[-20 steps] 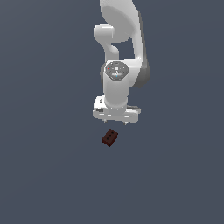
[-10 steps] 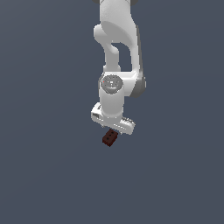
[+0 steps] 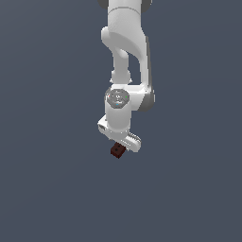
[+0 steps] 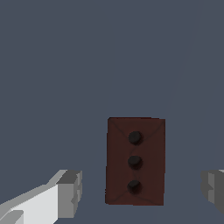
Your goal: Pick up the object and move it to a goal position.
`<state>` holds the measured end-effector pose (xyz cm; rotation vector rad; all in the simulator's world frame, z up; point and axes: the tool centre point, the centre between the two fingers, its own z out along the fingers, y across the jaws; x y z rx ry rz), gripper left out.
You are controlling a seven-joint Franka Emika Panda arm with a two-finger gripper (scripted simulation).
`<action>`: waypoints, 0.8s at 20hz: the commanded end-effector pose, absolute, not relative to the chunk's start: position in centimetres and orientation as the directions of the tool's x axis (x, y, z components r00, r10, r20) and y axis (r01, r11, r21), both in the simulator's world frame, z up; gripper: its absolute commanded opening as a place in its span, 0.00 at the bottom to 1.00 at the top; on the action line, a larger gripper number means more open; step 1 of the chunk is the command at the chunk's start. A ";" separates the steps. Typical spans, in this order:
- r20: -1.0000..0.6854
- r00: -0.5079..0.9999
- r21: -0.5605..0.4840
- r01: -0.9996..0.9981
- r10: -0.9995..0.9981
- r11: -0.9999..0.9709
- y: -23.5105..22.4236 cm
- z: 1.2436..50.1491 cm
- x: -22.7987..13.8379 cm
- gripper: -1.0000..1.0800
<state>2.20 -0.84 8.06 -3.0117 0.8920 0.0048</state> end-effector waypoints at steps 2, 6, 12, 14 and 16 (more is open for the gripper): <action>0.000 0.825 0.000 -0.565 -0.565 -0.825 -1.0 7.8 2.3 0.96; -0.001 0.826 0.000 -0.563 -0.563 -0.826 -1.0 7.7 2.3 0.96; -0.001 0.825 0.000 -0.565 -0.565 -0.825 -1.0 5.9 2.3 0.96; 0.000 0.824 0.000 -0.566 -0.566 -0.824 -1.0 4.7 2.2 0.96; 0.000 0.824 0.000 -0.567 -0.567 -0.824 -1.0 3.7 2.2 0.96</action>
